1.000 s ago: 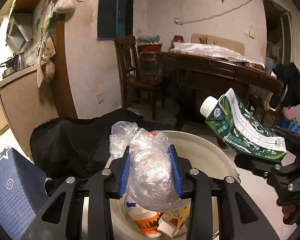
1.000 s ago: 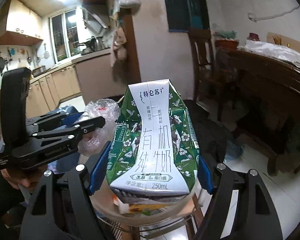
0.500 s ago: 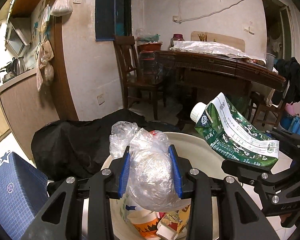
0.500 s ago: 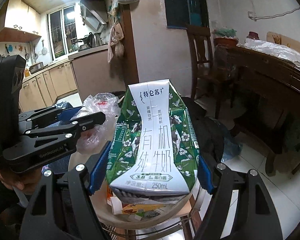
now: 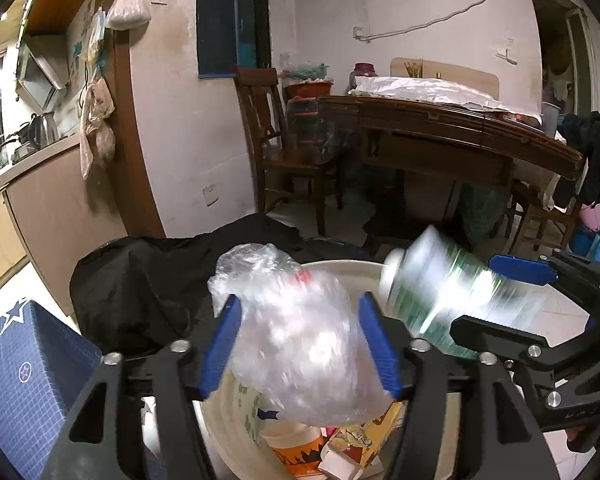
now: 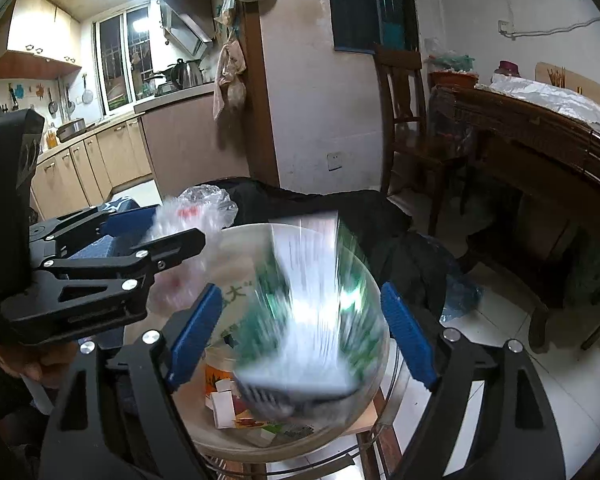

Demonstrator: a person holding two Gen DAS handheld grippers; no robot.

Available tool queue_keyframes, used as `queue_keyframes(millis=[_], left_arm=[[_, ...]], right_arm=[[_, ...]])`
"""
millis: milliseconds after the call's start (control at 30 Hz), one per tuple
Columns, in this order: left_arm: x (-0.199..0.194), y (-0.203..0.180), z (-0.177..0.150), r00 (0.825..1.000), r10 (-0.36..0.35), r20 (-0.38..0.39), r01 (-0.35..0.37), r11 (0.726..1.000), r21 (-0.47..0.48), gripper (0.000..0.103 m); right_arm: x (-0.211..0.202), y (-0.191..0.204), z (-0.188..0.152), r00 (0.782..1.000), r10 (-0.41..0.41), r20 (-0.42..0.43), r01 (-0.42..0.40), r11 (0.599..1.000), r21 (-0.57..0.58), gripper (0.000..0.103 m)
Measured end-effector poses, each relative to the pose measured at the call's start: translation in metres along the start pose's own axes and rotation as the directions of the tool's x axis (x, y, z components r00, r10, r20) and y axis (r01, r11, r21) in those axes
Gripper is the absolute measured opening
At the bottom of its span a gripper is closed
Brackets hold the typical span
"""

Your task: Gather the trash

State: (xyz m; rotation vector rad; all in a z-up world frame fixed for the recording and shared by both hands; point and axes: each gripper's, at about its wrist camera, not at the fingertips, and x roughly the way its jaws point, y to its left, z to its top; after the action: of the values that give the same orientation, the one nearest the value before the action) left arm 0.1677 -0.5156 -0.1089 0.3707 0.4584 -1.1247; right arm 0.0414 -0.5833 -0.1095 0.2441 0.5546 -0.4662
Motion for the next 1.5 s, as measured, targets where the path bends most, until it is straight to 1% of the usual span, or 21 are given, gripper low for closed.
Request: queue_keyframes(millis=[300,500,600,700,733,767,833,867,900,933,1000,1033,1100,1167,1200,1233,1267,1300,1333,1433,1500], left_arm=[[-0.006,-0.003,-0.002,1.000,0.022,0.011,-0.022,1.000,0.022,0.063],[-0.019,-0.001,-0.006,0.999,0.047,0.021,-0.048,0.998,0.031,0.063],[-0.033,-0.004,-0.010,0.997,0.062,0.038,-0.064,0.996,0.054,0.063],[-0.056,-0.005,-0.017,0.995,0.068,0.067,-0.073,0.995,0.073,0.063],[-0.066,-0.005,-0.020,0.994,0.069,0.079,-0.075,0.994,0.077,0.067],[-0.073,-0.005,-0.023,0.993,0.071,0.090,-0.078,0.994,0.079,0.076],[-0.097,-0.005,-0.031,0.988,0.078,0.136,-0.089,0.993,0.080,0.083],[-0.112,-0.004,-0.036,0.984,0.074,0.164,-0.088,0.993,0.078,0.088],[-0.121,-0.004,-0.040,0.981,0.075,0.177,-0.090,0.993,0.077,0.092],[-0.133,-0.003,-0.044,0.979,0.076,0.190,-0.091,0.993,0.075,0.099],[-0.159,-0.002,-0.054,0.973,0.067,0.220,-0.085,0.994,0.073,0.099],[-0.169,-0.002,-0.059,0.972,0.060,0.229,-0.079,0.994,0.076,0.099],[-0.190,-0.004,-0.070,0.976,0.019,0.216,-0.040,0.995,0.096,0.099],[-0.206,-0.009,-0.081,0.987,-0.005,0.162,-0.016,0.992,0.128,0.099],[-0.212,-0.012,-0.087,0.988,0.001,0.152,-0.023,0.990,0.142,0.099],[-0.220,-0.016,-0.095,0.987,0.008,0.158,-0.033,0.987,0.158,0.099],[-0.227,-0.019,-0.101,0.985,0.011,0.171,-0.040,0.985,0.166,0.099],[-0.237,-0.022,-0.109,0.982,0.006,0.189,-0.040,0.983,0.177,0.099],[-0.245,-0.025,-0.116,0.980,-0.005,0.198,-0.032,0.982,0.184,0.099],[-0.266,-0.029,-0.133,0.973,-0.029,0.227,-0.014,0.983,0.184,0.099],[-0.275,-0.029,-0.143,0.970,-0.039,0.241,-0.003,0.985,0.172,0.099]], right_arm=[[-0.006,-0.001,-0.001,1.000,0.006,0.002,-0.006,1.000,0.010,0.078],[-0.022,0.001,-0.007,1.000,0.003,0.014,-0.004,0.999,0.033,0.078],[-0.033,0.010,-0.013,1.000,-0.005,0.025,0.004,0.999,0.036,0.088],[-0.051,0.025,-0.021,0.999,-0.018,0.036,0.017,0.999,0.035,0.097],[-0.055,0.029,-0.022,0.999,-0.029,0.041,0.027,0.999,0.032,0.097],[-0.062,0.034,-0.025,0.998,-0.041,0.048,0.040,0.999,0.026,0.097],[-0.078,0.046,-0.032,0.995,-0.070,0.066,0.069,0.997,0.013,0.097],[-0.088,0.053,-0.036,0.992,-0.097,0.079,0.097,0.995,0.007,0.097],[-0.096,0.058,-0.040,0.989,-0.116,0.089,0.116,0.993,0.004,0.097],[-0.104,0.063,-0.043,0.986,-0.136,0.097,0.136,0.991,0.003,0.098],[-0.121,0.073,-0.051,0.978,-0.181,0.105,0.181,0.983,0.005,0.098],[-0.128,0.078,-0.054,0.975,-0.204,0.091,0.205,0.979,0.002,0.098],[-0.141,0.087,-0.063,0.962,-0.259,0.083,0.261,0.965,-0.004,0.098],[-0.158,0.095,-0.072,0.942,-0.316,0.109,0.318,0.948,-0.002,0.098],[-0.167,0.099,-0.078,0.927,-0.353,0.125,0.355,0.935,0.004,0.098],[-0.176,0.104,-0.084,0.910,-0.391,0.135,0.393,0.919,0.010,0.098],[-0.182,0.106,-0.088,0.902,-0.408,0.143,0.410,0.912,0.017,0.098],[-0.187,0.107,-0.091,0.899,-0.415,0.142,0.416,0.909,0.024,0.098],[-0.191,0.107,-0.095,0.900,-0.415,0.132,0.414,0.910,0.031,0.098],[-0.204,0.105,-0.104,0.926,-0.362,0.105,0.357,0.932,0.058,0.098],[-0.212,0.106,-0.112,0.932,-0.347,0.100,0.342,0.937,0.066,0.098]])
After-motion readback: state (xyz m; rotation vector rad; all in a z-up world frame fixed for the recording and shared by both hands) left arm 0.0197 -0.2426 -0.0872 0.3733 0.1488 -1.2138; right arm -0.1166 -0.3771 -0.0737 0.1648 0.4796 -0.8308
